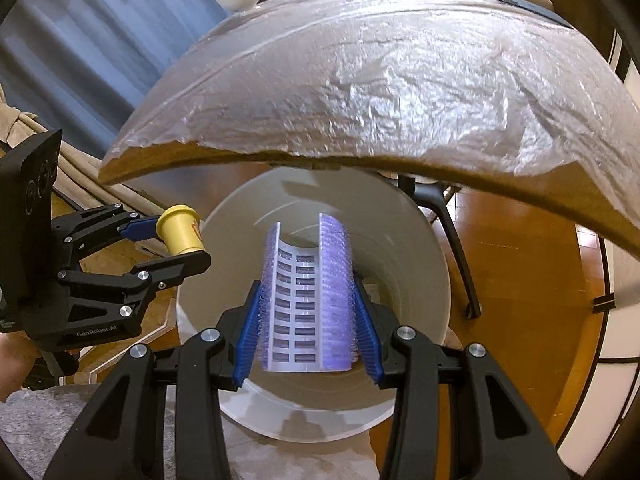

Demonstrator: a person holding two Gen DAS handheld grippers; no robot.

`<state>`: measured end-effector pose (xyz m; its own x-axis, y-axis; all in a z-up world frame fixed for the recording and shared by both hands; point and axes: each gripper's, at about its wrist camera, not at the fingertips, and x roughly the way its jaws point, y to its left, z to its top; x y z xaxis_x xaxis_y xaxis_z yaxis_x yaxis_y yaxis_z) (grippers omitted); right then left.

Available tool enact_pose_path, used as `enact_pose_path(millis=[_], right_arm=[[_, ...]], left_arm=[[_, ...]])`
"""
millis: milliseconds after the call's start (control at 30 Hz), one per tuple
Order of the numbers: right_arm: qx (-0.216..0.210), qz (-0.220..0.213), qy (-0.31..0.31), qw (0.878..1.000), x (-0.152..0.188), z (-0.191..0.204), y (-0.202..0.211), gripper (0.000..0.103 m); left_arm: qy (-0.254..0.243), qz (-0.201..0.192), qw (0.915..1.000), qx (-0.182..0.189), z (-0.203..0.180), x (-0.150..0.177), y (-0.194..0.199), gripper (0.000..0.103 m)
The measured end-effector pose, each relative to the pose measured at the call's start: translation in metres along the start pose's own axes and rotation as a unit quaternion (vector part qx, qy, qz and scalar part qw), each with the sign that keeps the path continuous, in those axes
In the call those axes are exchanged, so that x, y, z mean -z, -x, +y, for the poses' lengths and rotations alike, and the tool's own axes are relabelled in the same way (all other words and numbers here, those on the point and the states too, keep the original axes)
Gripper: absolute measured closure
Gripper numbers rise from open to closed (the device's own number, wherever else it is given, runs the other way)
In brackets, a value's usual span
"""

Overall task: Collect trash
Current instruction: 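Carry the yellow cup in the left gripper over the bin while the right gripper carries the lavender rack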

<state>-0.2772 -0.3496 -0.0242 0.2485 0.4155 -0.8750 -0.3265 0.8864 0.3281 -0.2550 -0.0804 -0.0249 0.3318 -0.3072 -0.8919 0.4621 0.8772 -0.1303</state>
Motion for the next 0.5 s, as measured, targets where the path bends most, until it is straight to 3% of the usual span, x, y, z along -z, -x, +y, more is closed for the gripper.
enact_pose_path(millis=[500], right_arm=[[0.016, 0.025, -0.005, 1.000, -0.003, -0.008, -0.042, 0.061]], left_arm=[[-0.004, 0.035, 0.9992, -0.017, 0.000, 0.015, -0.044, 0.053]])
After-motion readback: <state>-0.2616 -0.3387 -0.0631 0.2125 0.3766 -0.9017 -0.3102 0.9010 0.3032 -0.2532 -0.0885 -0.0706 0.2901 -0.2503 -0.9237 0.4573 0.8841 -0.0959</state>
